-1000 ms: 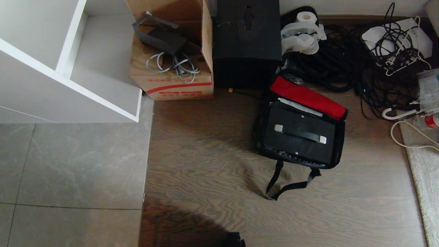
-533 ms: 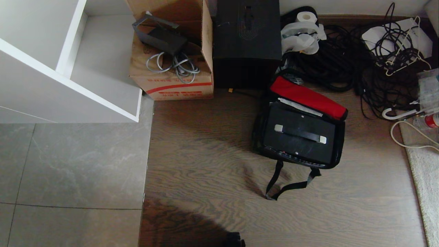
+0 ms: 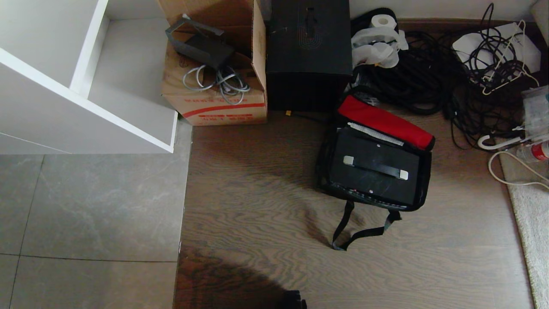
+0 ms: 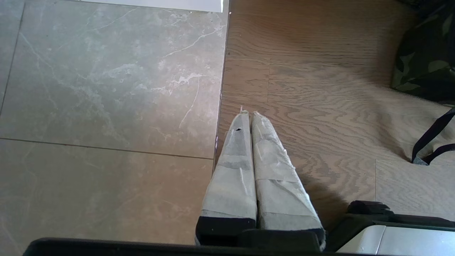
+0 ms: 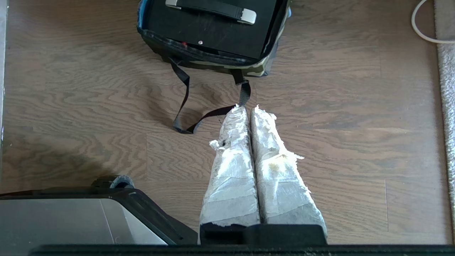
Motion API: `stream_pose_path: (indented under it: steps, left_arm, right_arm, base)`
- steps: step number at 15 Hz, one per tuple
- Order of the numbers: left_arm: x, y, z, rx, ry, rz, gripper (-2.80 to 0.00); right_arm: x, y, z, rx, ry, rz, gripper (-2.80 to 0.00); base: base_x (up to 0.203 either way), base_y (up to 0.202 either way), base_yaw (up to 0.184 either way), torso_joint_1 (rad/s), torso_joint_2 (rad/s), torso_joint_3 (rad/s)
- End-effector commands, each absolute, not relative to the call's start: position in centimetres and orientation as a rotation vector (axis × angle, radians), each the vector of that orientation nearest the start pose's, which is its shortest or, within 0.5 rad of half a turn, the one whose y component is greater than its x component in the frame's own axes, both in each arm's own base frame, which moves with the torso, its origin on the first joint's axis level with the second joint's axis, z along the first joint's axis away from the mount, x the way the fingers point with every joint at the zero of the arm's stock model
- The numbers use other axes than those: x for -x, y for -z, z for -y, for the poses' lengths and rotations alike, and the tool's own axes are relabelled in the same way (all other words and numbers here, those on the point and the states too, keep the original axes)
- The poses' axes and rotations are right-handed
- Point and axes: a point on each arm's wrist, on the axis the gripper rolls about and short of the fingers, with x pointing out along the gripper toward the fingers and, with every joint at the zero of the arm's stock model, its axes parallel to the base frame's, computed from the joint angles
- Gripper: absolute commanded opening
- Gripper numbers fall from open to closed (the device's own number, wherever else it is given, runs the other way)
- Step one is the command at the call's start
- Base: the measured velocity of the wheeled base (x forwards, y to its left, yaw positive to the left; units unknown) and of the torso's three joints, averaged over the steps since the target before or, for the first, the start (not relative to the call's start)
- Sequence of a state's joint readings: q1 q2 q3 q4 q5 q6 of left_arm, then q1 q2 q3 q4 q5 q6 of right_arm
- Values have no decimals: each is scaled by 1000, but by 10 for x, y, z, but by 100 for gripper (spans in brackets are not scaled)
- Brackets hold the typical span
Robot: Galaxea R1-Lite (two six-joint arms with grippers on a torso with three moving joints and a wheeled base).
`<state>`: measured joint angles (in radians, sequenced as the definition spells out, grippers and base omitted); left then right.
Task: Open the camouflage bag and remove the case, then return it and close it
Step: Grip the handle
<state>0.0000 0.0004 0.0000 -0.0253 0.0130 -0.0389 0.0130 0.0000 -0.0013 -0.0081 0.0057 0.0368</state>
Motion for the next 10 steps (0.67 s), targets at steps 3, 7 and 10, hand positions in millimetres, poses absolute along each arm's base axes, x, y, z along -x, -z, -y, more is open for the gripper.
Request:
stream_pose_path:
  steps: [3, 7, 10]
  left_arm:
    - [22, -76, 0, 40, -13, 17, -280]
    - [22, -76, 0, 40, -14, 17, -280]
    - [22, -76, 0, 40, -13, 17, -280]
  right_arm:
    - [23, -76, 0, -10, -23, 8, -280]
    - [23, -76, 0, -15, -23, 4, -280]
    - [23, -76, 0, -9, -23, 3, -280]
  base:
    - [0, 0, 0, 0, 0, 0]
    - [0, 0, 0, 0, 0, 0]
    - [0, 0, 0, 0, 0, 0]
